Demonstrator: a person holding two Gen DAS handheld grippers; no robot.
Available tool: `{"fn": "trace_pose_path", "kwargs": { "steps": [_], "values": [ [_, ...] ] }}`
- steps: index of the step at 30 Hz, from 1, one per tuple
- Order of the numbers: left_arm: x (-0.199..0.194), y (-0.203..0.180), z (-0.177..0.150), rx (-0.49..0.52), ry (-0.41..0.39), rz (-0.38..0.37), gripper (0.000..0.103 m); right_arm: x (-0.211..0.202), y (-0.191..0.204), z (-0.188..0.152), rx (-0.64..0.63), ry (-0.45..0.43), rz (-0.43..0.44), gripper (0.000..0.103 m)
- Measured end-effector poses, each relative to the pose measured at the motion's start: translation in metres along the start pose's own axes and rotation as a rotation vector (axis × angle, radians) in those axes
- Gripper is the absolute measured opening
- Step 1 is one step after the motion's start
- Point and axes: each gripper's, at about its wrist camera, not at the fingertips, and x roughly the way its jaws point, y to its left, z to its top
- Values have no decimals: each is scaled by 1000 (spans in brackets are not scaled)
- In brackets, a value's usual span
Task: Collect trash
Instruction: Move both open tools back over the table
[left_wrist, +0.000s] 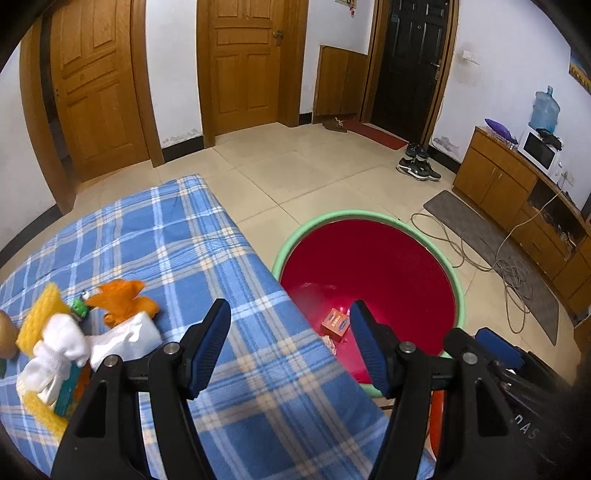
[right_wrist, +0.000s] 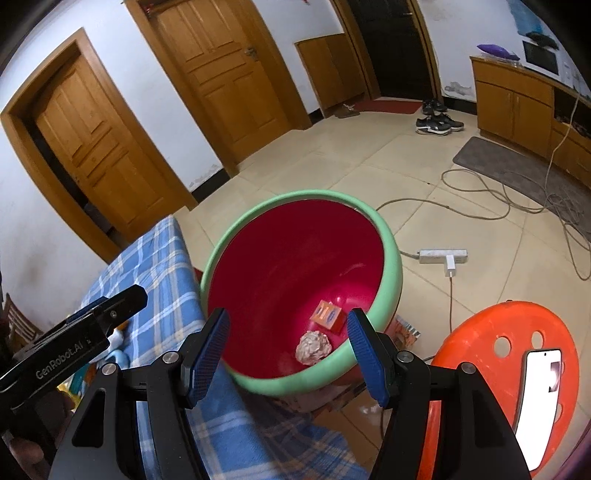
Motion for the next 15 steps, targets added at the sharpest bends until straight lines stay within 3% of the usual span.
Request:
{"fn": "trace_pose_path", "kwargs": {
  "steps": [5, 15],
  "values": [
    [-27, 12, -7, -45, -30, -3, 67, -15, 16, -3, -32, -12, 29, 67],
    [-79, 61, -32, -135, -55, 84, 67, -39, 64, -20, -95, -16, 118, 67]
  ]
}}
